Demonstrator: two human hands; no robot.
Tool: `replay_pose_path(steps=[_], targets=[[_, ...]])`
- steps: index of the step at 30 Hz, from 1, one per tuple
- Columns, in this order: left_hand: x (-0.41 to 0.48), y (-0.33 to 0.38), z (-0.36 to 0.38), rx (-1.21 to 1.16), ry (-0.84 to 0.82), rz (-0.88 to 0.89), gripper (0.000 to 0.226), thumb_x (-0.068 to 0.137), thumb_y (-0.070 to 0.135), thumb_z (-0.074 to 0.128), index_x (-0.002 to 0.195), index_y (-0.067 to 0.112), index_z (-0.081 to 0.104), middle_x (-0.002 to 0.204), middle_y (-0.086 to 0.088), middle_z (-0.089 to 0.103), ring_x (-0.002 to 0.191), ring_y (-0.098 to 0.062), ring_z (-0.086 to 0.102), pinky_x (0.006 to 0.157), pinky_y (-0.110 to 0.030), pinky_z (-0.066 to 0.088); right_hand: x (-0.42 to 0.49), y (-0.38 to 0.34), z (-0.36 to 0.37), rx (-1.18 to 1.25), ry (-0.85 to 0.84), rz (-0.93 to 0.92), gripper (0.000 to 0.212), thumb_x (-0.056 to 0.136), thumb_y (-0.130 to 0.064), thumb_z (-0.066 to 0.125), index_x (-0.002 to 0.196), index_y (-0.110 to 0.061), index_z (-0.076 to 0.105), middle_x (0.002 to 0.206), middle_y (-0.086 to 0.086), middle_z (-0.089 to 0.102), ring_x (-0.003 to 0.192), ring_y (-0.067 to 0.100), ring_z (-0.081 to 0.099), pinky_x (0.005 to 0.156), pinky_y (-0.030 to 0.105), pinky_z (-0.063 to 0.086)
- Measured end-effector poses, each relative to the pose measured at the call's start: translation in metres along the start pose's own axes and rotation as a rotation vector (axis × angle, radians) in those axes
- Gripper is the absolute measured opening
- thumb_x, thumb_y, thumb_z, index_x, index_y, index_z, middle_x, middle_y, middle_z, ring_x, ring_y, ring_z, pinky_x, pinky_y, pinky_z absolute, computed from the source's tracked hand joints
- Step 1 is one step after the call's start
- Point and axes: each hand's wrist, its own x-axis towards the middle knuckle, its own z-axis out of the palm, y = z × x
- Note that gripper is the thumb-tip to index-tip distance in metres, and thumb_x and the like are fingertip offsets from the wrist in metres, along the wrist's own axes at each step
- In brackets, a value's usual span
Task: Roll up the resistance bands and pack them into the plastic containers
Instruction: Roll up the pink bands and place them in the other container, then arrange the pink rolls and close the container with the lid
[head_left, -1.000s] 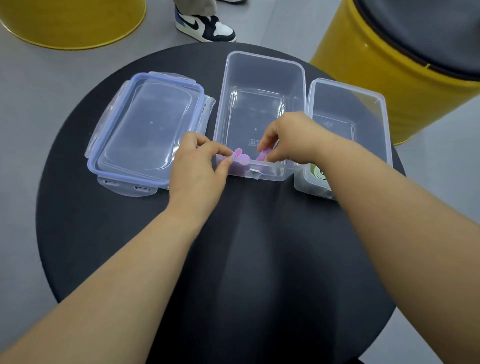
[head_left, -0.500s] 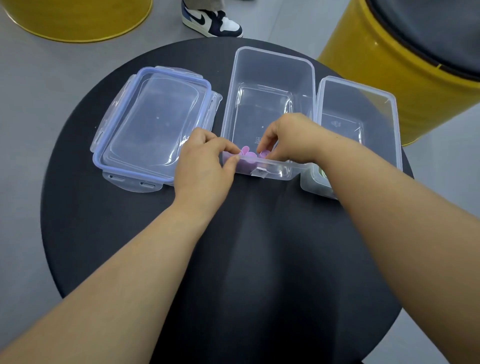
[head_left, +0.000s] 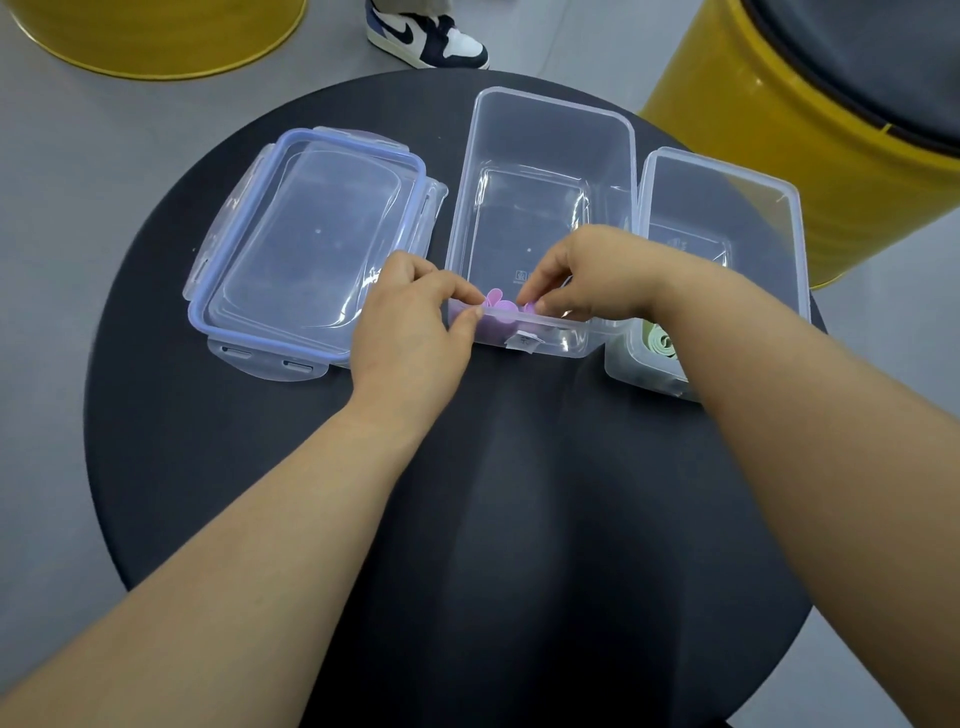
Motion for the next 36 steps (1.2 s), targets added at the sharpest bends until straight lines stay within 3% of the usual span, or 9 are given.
replay_pose_path(steps=[6,9,14,20,36], targets=[[-0.0008,0.001,-0.0004,-0.002,-0.007,-0.002,0.007,0.088,0.024,0.063,0.091,0.023,0.069,0.099,0.008,0.042,0.087,-0.008,0.046,0.074,-0.021,0.037,0.0008,0.0005,0.0016,0.071,0.021,0.036,0.019,0.082,-0.01,0.069,0.1,-0.016,0.064,0.086,-0.002,0.066,0.088,0.027,0.068,0.082,0.037,0.056],[-0.0005,0.0009,0.0001,-0.005,-0.007,-0.006,0.007,0.087,0.024,0.063,0.091,0.024,0.069,0.099,0.008,0.043,0.089,-0.007,0.045,0.075,-0.021,0.037,-0.0004,-0.0001,0.0005,0.052,0.024,0.049,0.011,0.081,-0.011,0.071,0.092,-0.012,0.068,0.08,0.0,0.066,0.086,0.026,0.068,0.083,0.037,0.057],[0.0,0.0007,0.0013,-0.006,-0.011,-0.006,0.007,0.087,0.023,0.064,0.091,0.024,0.07,0.099,0.008,0.043,0.091,-0.008,0.045,0.075,-0.021,0.036,-0.0012,-0.0008,0.0011,0.083,0.046,0.064,0.015,0.081,-0.011,0.071,0.094,-0.015,0.065,0.089,0.006,0.069,0.086,0.027,0.069,0.083,0.037,0.057],[0.0012,0.0005,0.0008,-0.008,-0.009,-0.008,0.008,0.087,0.024,0.064,0.093,0.023,0.07,0.099,0.008,0.043,0.091,-0.009,0.046,0.076,-0.022,0.037,-0.0024,-0.0012,-0.0002,0.077,0.048,0.059,0.008,0.081,-0.012,0.071,0.087,-0.013,0.065,0.081,0.002,0.066,0.085,0.026,0.069,0.083,0.037,0.057],[0.0028,-0.0003,0.0015,0.007,-0.002,0.003,0.009,0.087,0.022,0.063,0.093,0.024,0.07,0.099,0.008,0.043,0.094,-0.01,0.048,0.075,-0.022,0.038,-0.001,0.0,0.0006,0.129,0.099,0.056,0.009,0.088,-0.015,0.064,0.094,-0.009,0.064,0.089,0.009,0.07,0.081,0.022,0.07,0.073,0.03,0.059]])
